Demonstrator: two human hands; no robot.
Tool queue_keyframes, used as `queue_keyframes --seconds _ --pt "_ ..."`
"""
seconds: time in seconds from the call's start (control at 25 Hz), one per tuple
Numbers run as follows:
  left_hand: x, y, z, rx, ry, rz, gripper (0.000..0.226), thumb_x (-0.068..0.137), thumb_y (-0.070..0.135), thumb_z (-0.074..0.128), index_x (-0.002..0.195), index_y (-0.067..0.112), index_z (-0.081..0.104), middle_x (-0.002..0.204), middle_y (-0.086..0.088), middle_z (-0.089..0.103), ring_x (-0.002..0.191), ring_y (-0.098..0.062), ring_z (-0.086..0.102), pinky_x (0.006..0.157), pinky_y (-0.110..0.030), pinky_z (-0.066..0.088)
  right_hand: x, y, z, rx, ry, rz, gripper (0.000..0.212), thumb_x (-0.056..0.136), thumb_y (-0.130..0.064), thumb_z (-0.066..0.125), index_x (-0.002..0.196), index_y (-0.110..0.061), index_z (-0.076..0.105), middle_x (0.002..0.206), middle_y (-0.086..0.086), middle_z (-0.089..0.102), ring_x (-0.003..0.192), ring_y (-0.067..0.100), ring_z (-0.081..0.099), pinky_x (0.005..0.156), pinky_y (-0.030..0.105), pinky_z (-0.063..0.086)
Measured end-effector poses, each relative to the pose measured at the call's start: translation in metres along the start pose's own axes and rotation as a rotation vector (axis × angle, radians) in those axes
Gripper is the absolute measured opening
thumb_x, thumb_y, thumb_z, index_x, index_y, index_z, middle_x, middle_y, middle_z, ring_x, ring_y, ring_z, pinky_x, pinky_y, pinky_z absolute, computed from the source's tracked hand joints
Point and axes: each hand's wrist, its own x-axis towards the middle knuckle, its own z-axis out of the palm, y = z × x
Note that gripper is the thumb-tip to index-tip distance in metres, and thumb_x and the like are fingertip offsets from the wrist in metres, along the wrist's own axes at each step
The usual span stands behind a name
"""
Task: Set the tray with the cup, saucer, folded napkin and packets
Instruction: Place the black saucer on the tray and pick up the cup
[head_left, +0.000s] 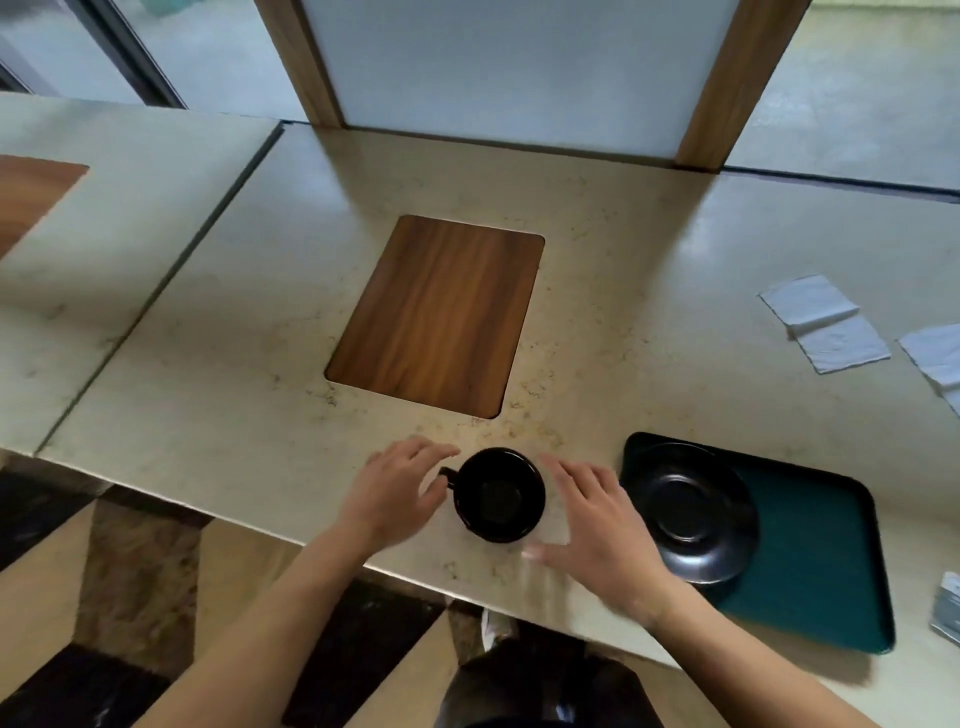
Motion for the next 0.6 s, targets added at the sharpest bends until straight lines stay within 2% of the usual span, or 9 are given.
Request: queue_keyframes --seconds 0.16,0.36,0.48,0.6 --pt "0.002 -0.019 0.006 0.051 -0.14 -0.018 0.042 0.098 0.039 0.047 0.139 0.039 0.042 0.132 0.01 0.057 0.119 -0.013 0.053 0.103 -0.04 0.042 0.017 -0.012 0.015 -0.003 -0.03 0.078 0.107 0.063 -0.069 0.065 0.149 -0.029 0.017 0.143 -0.005 0.044 0.127 0.02 0.039 0.103 0.034 0.037" --pt "0.013 -0.018 0.009 -0.042 -0.15 0.022 0.031 0.097 0.041 0.051 0.126 0.031 0.056 0.113 0.012 0.067 0.096 -0.006 0.061 0.09 -0.033 0.05 0.02 -0.014 0.022 0.01 -0.061 0.133 0.117 0.053 -0.073 0.067 0.148 -0.037 0.008 0.139 -0.007 0.05 0.12 0.019 0.051 0.092 0.035 0.046" --pt "0.018 -0.018 0.009 -0.062 -0.152 0.03 0.025 0.097 0.036 0.054 0.119 0.027 0.061 0.107 0.01 0.069 0.093 -0.007 0.061 0.084 -0.027 0.051 0.018 -0.014 0.022 0.097 -0.048 0.154 0.116 0.054 -0.069 0.072 0.146 -0.042 0.008 0.141 -0.009 0.05 0.123 0.019 0.051 0.094 0.037 0.047" --pt "0.02 -0.016 0.009 -0.072 -0.149 0.037 0.022 0.097 0.033 0.054 0.116 0.026 0.063 0.105 0.011 0.069 0.093 -0.008 0.061 0.082 -0.026 0.051 0.015 -0.012 0.019 0.184 -0.046 0.161 0.112 0.054 -0.067 0.074 0.145 -0.043 0.012 0.145 -0.013 0.047 0.129 0.016 0.047 0.1 0.039 0.045"
